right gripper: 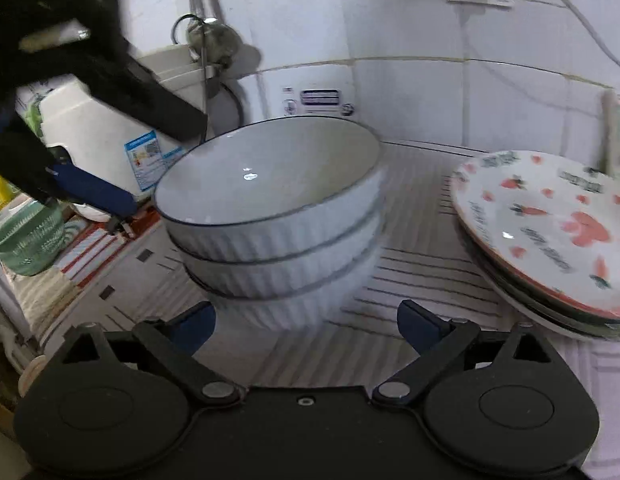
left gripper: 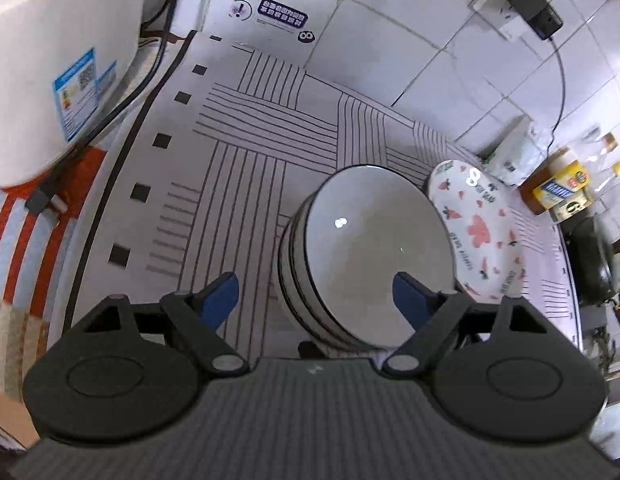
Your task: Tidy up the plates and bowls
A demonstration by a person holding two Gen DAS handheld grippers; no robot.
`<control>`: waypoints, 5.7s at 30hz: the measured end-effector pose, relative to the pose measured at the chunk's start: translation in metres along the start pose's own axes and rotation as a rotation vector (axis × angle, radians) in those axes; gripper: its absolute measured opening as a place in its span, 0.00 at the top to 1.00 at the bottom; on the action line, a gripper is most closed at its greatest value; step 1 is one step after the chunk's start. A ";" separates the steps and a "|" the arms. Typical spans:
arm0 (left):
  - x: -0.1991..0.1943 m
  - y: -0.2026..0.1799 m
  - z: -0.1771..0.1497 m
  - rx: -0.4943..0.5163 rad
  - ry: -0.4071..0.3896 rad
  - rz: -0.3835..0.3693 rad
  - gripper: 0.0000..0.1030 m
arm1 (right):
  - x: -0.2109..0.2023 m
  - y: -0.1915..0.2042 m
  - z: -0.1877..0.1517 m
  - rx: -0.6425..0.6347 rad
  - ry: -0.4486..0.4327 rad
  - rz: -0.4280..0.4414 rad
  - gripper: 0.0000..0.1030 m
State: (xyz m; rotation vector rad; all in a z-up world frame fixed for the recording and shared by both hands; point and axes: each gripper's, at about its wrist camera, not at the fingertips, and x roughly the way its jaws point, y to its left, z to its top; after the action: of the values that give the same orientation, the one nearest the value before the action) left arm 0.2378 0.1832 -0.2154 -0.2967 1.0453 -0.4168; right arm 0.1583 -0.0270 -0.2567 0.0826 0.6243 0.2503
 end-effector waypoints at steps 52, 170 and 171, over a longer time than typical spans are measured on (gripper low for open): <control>-0.003 -0.133 -0.010 0.234 0.113 -0.174 0.47 | -0.086 -0.026 0.031 -0.010 -0.096 -0.116 0.01; -0.178 -0.253 -0.142 0.282 -0.176 0.403 0.01 | -0.334 -0.055 0.079 0.103 0.132 -0.492 0.00; -0.179 -0.253 -0.143 0.280 -0.176 0.404 0.01 | -0.336 -0.055 0.079 0.102 0.131 -0.493 0.00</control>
State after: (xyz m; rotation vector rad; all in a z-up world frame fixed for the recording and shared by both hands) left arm -0.0141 0.0373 -0.0371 0.1280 0.8358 -0.1639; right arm -0.0472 -0.1661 -0.0104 0.0089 0.7665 -0.2553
